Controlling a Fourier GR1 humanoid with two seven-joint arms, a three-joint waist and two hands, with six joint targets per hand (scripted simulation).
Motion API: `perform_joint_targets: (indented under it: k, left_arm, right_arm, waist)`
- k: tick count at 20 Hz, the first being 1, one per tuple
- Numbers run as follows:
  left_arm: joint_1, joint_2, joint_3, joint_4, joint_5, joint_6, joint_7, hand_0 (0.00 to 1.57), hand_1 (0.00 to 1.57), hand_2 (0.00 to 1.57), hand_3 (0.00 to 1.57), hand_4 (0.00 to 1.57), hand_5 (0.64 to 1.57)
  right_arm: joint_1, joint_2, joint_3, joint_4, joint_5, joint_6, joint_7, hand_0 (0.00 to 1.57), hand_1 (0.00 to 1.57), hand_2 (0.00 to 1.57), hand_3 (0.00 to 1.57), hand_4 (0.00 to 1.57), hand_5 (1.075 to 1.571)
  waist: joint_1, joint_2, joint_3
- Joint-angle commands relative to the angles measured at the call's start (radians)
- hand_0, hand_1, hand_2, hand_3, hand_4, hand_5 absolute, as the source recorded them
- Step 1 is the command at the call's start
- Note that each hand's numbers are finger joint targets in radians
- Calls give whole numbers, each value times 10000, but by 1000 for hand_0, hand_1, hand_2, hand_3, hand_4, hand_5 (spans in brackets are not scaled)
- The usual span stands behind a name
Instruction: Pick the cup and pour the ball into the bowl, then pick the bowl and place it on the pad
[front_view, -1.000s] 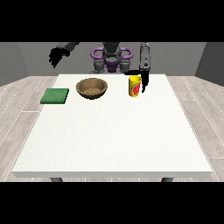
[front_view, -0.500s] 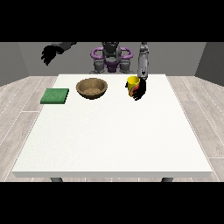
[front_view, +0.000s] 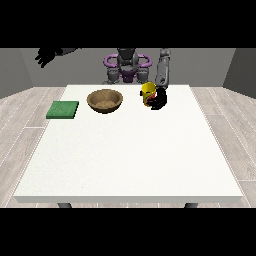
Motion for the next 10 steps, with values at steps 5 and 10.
perform_joint_targets:
  k: [5,10]
  left_arm:
    - [-1126,-321,-2343,-91,-3259,2699,3042,1313,1313,1571,1571,1399,1502]
    - [-1748,-317,-4016,1038,-6056,3781,5467,1370,1370,1571,1571,1455,1531]
  right_arm:
    - [17,-265,-242,1604,17,290,21,0,0,0,302,638,1564]
    - [304,-364,-136,2060,14,772,27,0,0,0,151,668,1561]
  waist:
    - [353,-1446,12]
    - [118,-2013,23]
